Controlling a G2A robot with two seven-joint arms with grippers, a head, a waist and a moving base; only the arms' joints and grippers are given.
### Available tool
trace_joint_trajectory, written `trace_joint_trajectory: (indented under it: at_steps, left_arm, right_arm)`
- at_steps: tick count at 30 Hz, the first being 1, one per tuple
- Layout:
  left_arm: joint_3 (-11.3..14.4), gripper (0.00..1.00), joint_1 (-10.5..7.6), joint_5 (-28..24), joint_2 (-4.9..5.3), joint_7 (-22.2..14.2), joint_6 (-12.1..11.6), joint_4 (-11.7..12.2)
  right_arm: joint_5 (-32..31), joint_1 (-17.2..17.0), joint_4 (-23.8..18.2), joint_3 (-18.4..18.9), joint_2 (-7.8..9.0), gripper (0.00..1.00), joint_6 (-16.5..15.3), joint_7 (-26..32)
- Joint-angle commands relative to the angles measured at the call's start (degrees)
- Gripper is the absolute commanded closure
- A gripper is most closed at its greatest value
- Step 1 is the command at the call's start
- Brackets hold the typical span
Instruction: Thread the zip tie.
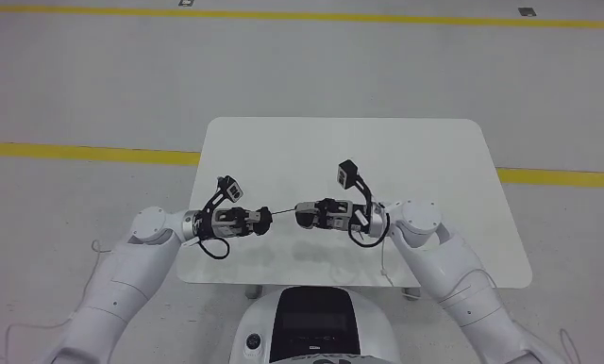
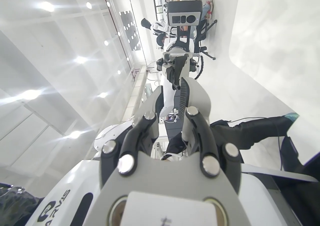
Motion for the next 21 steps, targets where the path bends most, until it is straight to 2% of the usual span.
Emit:
trace_joint_trajectory:
  at_steps: [1, 7, 11, 21]
  left_arm:
    - [-0.01, 1.0, 0.0, 0.01, 0.0, 0.01, 0.01, 0.0]
    - [-0.01, 1.0, 0.0, 0.01, 0.0, 0.01, 0.01, 0.0]
    - [-0.01, 1.0, 0.0, 0.01, 0.0, 0.01, 0.01, 0.0]
    - [-0.01, 1.0, 0.0, 0.01, 0.0, 0.01, 0.01, 0.0]
  right_arm:
    - [-0.05, 0.04, -0.02, -0.12, 0.05, 0.83, 0.07, -0.18]
    - [0.19, 0.11, 0.02, -0.19, 0.19, 0.91, 0.08, -0.99]
    - [0.28, 0.14, 0.01, -0.33, 0.3, 0.92, 0.12, -1.07]
    - [0.62, 0.34, 0.07, -0.96, 0.46, 0.84, 0.12, -1.43]
